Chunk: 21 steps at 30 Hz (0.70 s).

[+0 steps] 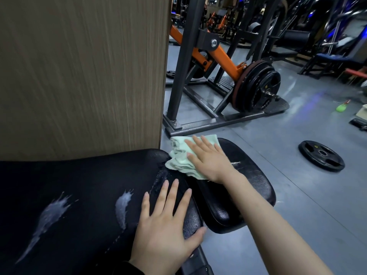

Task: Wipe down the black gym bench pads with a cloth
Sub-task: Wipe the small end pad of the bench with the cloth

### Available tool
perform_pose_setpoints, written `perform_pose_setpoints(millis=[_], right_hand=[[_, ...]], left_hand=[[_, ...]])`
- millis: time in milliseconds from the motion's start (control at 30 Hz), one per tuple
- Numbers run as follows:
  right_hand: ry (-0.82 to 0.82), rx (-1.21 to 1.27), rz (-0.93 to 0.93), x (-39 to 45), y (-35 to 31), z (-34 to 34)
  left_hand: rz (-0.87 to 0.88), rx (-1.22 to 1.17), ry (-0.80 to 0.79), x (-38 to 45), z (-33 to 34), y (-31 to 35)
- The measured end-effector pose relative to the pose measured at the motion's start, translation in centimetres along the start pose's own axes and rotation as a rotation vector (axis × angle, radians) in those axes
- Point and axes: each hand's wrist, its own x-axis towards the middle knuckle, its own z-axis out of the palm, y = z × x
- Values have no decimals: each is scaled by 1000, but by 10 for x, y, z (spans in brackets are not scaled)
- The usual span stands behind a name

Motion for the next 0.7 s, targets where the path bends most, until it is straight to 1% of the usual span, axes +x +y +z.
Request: perform_pose_setpoints(millis=[233,367,433,533,700], right_hand=[[17,-9,117,-16,52,-10],[24,31,250,-28,85,-14],[32,45,293,-32,90,-14],[35,-19,271,-38,80,-11],[38,-71,155,-61,41,-2]], left_hand=[[4,10,-9,-1,-2,-1],[4,10,-22,-1,-1,0],[2,9,-29,-1,-2,0],[6,17,-27,0,-3,0],[-11,14,-51,-1,-5,0]])
